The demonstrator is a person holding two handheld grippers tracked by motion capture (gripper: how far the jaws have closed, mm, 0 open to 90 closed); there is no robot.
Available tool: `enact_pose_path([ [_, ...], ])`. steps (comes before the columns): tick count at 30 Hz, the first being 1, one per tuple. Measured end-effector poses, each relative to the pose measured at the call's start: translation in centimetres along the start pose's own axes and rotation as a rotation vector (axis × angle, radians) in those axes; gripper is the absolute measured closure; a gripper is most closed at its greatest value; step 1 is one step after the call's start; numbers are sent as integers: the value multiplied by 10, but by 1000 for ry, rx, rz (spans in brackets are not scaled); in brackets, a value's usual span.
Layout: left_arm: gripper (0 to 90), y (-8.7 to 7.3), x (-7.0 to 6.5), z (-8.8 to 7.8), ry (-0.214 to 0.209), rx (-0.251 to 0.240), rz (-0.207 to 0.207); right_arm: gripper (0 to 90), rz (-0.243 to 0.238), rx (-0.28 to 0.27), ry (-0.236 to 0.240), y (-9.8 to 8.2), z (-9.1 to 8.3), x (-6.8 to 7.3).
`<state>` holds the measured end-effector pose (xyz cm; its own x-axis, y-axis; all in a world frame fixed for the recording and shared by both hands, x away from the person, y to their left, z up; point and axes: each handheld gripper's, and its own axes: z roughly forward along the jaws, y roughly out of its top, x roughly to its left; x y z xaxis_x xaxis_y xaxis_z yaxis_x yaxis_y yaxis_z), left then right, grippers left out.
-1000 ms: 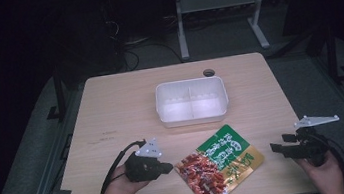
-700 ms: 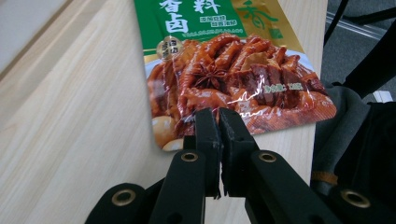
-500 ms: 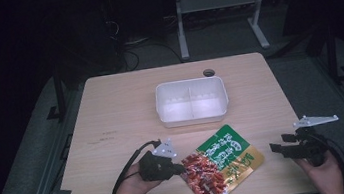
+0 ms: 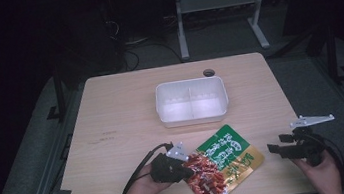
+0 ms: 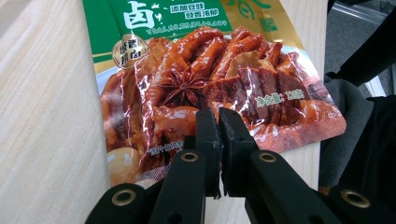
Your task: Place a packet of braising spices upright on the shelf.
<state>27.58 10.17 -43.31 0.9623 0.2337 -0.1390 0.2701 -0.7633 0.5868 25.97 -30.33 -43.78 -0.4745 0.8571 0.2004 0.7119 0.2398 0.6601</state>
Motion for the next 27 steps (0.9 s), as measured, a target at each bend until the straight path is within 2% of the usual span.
enact_pose_path([
  [11, 872, -1, 5, 7, 12, 10, -11, 365, -24, 22, 31, 9, 10, 12],
  [19, 869, -1, 7, 15, 12, 50, 0, 383, -42, 68, 67, 16, 23, 23],
  [27, 865, -2, 7, 16, 9, 51, -2, 399, -43, 108, 97, 16, 32, 26],
])
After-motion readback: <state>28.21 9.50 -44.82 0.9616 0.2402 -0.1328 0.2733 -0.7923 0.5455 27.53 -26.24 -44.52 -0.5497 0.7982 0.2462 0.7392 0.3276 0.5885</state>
